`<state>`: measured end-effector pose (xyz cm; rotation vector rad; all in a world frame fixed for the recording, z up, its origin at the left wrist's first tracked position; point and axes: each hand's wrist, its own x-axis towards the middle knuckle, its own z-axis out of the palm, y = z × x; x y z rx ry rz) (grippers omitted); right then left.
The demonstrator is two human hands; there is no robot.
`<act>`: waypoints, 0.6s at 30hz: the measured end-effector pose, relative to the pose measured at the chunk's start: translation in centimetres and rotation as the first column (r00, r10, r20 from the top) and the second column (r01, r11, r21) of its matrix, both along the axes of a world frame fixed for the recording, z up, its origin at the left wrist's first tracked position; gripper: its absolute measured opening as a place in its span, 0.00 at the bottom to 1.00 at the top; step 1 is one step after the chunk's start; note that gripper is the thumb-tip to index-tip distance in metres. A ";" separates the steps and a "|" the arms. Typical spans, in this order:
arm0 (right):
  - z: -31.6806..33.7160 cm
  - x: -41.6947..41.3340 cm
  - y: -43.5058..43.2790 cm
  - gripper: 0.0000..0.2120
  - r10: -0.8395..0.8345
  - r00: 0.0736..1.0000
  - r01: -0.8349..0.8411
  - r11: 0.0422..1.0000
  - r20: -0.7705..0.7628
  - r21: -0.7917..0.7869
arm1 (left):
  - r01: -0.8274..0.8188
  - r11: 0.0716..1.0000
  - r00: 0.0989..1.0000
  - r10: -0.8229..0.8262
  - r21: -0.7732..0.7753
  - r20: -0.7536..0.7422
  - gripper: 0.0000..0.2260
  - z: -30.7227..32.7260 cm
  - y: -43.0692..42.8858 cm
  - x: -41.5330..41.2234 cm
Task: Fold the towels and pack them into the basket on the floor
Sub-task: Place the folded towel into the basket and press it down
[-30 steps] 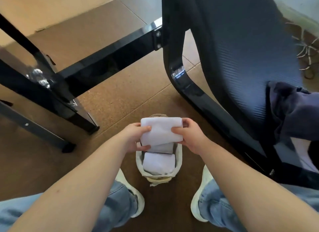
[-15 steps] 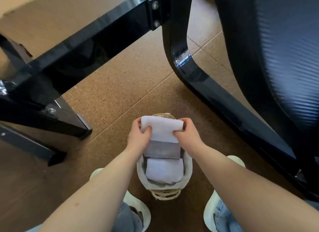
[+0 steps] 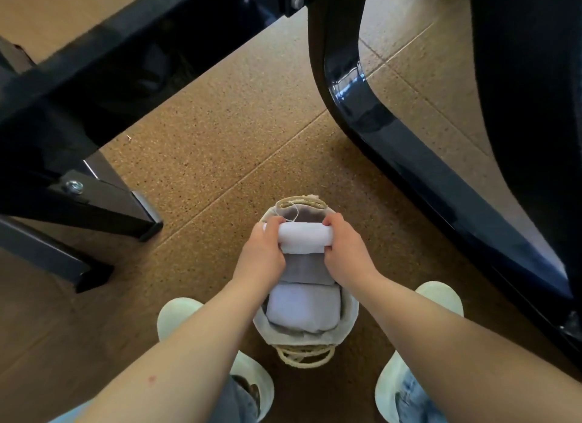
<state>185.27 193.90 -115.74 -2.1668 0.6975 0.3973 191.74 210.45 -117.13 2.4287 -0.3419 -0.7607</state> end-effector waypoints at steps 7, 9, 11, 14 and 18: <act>0.3 2.3 -0.8 0.21 0.157 0.957 -0.172 0.984 -0.242 -0.044 | 0.100 0.979 0.993 -0.109 0.177 0.046 0.28 1.1 -0.6 1.3; 0.3 2.6 -0.8 0.22 0.175 0.948 -0.194 0.980 -0.267 -0.043 | 0.130 0.952 0.982 -0.162 0.276 0.096 0.26 1.6 -0.4 1.0; 0.1 2.8 -0.6 0.22 0.190 0.944 -0.211 0.976 -0.270 -0.053 | 0.121 0.932 0.973 -0.180 0.341 0.147 0.23 1.7 -0.2 0.5; -0.4 3.0 -0.1 0.23 0.192 0.939 -0.226 0.970 -0.285 -0.093 | 0.147 0.929 0.928 -0.248 0.339 0.277 0.19 1.0 0.3 0.1; -0.7 2.6 0.3 0.19 0.257 0.931 -0.309 0.933 -0.261 -0.184 | 0.373 0.858 0.782 -0.496 0.354 0.378 0.19 0.1 0.6 -0.6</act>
